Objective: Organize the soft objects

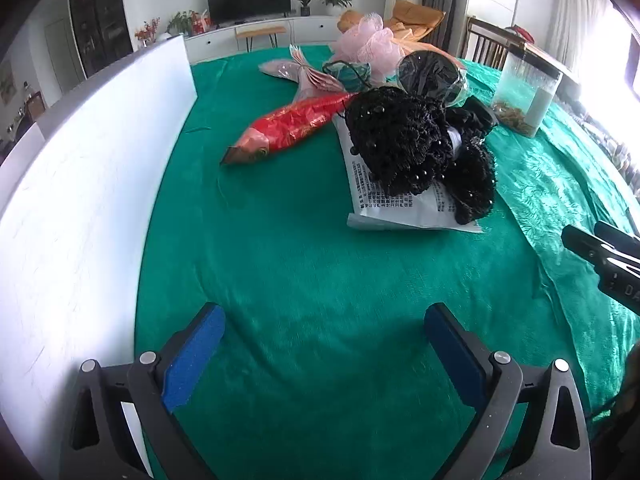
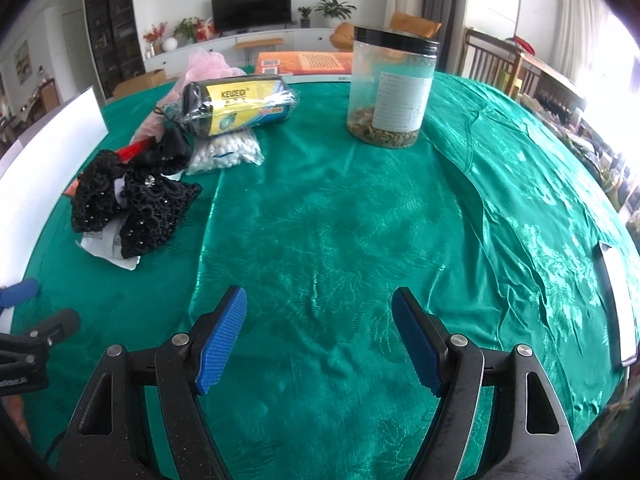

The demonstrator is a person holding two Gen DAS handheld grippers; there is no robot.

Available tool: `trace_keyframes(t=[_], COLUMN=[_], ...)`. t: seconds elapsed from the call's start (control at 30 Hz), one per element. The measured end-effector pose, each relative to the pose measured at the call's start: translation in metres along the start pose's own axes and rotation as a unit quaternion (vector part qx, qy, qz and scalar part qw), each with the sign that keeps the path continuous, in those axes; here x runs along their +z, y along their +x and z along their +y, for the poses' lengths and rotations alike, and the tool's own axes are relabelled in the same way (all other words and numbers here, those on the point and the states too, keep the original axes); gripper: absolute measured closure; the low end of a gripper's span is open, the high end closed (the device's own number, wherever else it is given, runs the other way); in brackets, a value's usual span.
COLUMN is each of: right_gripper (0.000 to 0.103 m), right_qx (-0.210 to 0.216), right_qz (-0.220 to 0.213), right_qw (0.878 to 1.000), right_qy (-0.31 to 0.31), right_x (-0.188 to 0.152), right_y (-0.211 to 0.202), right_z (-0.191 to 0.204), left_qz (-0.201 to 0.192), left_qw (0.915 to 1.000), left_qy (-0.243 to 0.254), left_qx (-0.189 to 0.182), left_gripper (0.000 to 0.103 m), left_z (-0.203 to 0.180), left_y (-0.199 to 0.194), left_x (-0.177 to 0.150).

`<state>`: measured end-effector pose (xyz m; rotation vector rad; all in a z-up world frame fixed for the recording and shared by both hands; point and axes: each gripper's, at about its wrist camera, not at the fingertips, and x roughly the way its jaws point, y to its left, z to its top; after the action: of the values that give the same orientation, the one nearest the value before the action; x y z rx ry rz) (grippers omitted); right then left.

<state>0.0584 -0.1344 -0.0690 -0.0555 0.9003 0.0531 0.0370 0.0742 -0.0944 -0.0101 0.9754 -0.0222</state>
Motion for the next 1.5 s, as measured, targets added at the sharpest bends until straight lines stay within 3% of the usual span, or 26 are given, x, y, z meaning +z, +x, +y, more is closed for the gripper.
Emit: trace_keyframes(t=[0.67,0.93,1.5], right_gripper=[0.025,0.016,0.015], right_qx=[-0.004,-0.006,-0.007], right_qz=[0.021,0.018,0.017], right_qw=[1.000,1.000,1.000], right_qy=[0.015,0.018,0.019], right_x=[-0.017,-0.019,-0.019], right_y=[0.002,0.004,0.004], right_z=[0.007,0.007,0.007], left_qz=[-0.010,-0.010,-0.010], left_qw=[0.9999,0.9999,0.9999], left_qy=[-0.005,-0.005,-0.005], left_qx=[0.005,0.005,0.004], left_gripper=[0.000,0.000,0.000], left_z=[0.005,0.005,0.005], left_y=[0.015,0.015,0.016], left_x=[0.017,0.017,0.017])
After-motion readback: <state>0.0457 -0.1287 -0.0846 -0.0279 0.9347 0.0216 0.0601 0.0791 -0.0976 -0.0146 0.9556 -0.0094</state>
